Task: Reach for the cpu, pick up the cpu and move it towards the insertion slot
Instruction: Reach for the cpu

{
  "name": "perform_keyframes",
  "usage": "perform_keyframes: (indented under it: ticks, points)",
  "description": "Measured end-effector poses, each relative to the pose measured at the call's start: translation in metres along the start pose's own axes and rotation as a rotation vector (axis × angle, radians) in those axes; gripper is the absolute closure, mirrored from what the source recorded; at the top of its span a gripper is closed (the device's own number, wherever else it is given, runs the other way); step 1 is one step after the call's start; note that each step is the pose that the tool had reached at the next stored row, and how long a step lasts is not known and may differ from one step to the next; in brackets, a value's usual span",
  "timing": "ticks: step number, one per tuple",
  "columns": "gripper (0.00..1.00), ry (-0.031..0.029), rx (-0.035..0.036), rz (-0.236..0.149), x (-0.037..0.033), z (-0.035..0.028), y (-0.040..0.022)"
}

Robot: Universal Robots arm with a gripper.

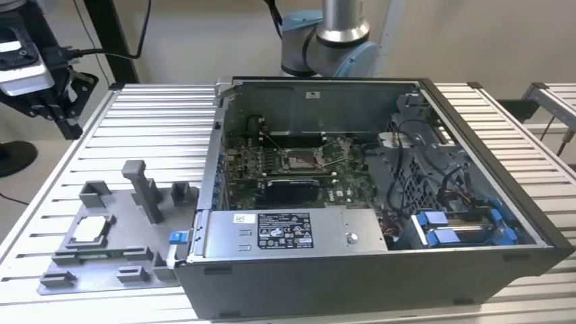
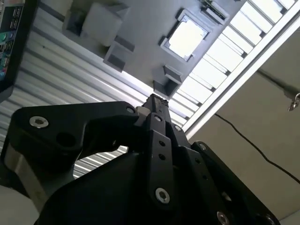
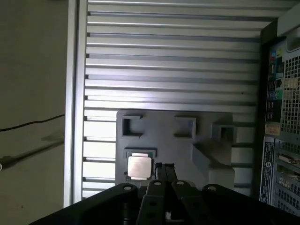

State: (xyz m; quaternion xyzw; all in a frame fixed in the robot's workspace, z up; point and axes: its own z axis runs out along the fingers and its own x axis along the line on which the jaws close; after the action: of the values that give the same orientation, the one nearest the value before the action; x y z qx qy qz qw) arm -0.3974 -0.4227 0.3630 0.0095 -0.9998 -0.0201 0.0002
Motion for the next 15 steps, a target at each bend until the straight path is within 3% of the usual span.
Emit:
perform_keyframes:
  ticks: [3,6,11,12,15]
  points:
    - [1.00,-0.0001,0.0000,0.000,0.0101,0.0038,-0.0018]
    - [1.00,0.0000,-0.0001,0.000,0.0126,0.0071,-0.0035]
    - [1.00,0.0001,0.0001,0.000,0.0128,0.0070,-0.0036]
    - [0.00,0.0000,0.0000,0.000,0.0128,0.0071,-0.0036]
    - [0.00,0.0000,0.0000,0.000,0.0129,0.0071,-0.0035]
